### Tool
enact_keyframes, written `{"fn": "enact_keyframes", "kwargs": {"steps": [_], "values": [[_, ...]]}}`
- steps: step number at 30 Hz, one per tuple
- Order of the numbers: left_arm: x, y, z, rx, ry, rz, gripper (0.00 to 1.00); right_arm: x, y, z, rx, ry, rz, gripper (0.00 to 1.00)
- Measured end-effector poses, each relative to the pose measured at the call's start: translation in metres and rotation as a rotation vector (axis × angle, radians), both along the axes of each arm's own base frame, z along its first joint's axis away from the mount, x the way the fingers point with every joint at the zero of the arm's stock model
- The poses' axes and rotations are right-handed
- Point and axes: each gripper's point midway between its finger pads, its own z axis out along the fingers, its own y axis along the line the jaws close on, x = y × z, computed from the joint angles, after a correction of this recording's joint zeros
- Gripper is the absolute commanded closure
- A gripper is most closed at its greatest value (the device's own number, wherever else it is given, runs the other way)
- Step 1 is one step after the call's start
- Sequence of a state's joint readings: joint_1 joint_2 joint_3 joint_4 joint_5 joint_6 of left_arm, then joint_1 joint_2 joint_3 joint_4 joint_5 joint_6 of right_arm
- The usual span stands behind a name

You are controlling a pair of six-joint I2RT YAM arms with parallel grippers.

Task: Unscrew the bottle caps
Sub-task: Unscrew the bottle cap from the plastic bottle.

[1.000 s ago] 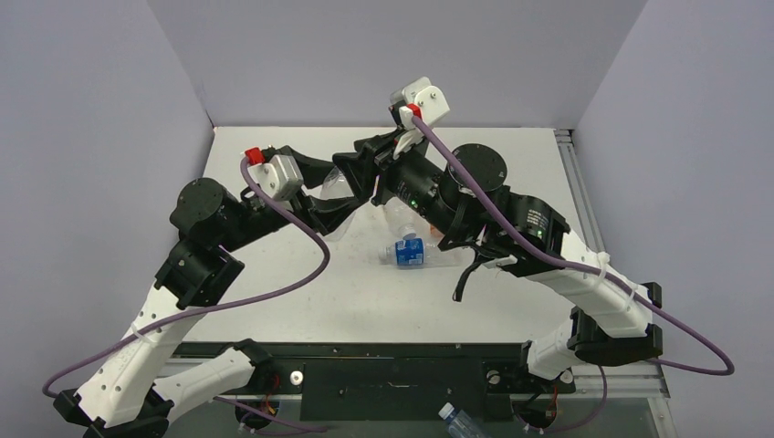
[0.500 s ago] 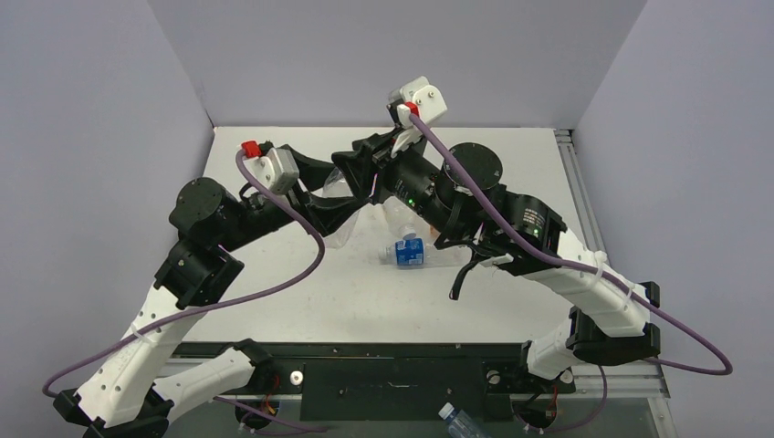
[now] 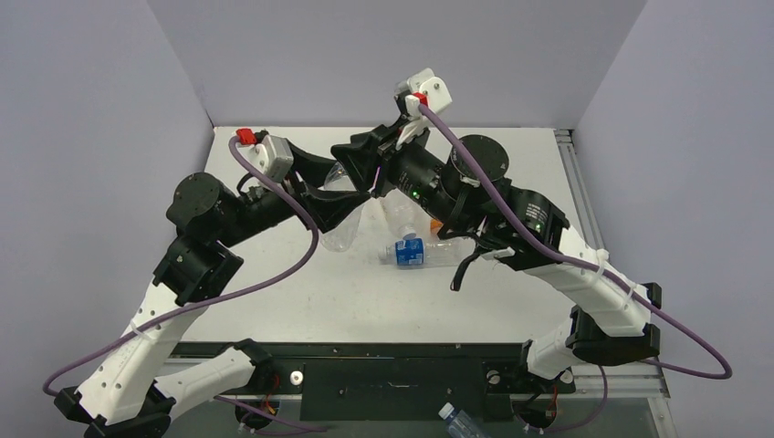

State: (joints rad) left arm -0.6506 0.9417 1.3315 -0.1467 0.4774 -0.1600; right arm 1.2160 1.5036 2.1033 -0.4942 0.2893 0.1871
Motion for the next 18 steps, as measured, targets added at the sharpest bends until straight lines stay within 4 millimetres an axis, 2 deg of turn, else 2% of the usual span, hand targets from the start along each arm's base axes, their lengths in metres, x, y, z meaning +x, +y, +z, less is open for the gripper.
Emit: {"fn": "enact_keyframes", "kwargs": {"steps": [3, 6, 9, 10, 14, 18], "values": [[-0.003, -0.001, 0.004, -0.015, 0.019, -0.023, 1.0, -0.003, 0.001, 0.004, 0.007, -0.016, 0.068, 1.0], [-0.017, -0.005, 0.01, -0.028, 0.036, -0.117, 1.0, -0.02, 0.001, 0.011, 0.026, -0.054, 0.237, 1.0], [-0.041, -0.011, 0.016, -0.029, 0.046, -0.254, 1.0, -0.046, -0.003, 0.018, 0.054, -0.1, 0.418, 1.0], [-0.05, -0.012, 0.02, -0.028, 0.045, -0.304, 1.0, -0.064, -0.004, 0.022, 0.069, -0.128, 0.52, 1.0], [-0.088, -0.01, 0.037, -0.025, 0.007, -0.473, 1.0, -0.103, -0.01, 0.04, 0.116, -0.208, 0.722, 1.0], [-0.11, -0.006, 0.045, -0.012, -0.01, -0.571, 1.0, -0.129, -0.011, 0.047, 0.151, -0.269, 0.878, 1.0]]}}
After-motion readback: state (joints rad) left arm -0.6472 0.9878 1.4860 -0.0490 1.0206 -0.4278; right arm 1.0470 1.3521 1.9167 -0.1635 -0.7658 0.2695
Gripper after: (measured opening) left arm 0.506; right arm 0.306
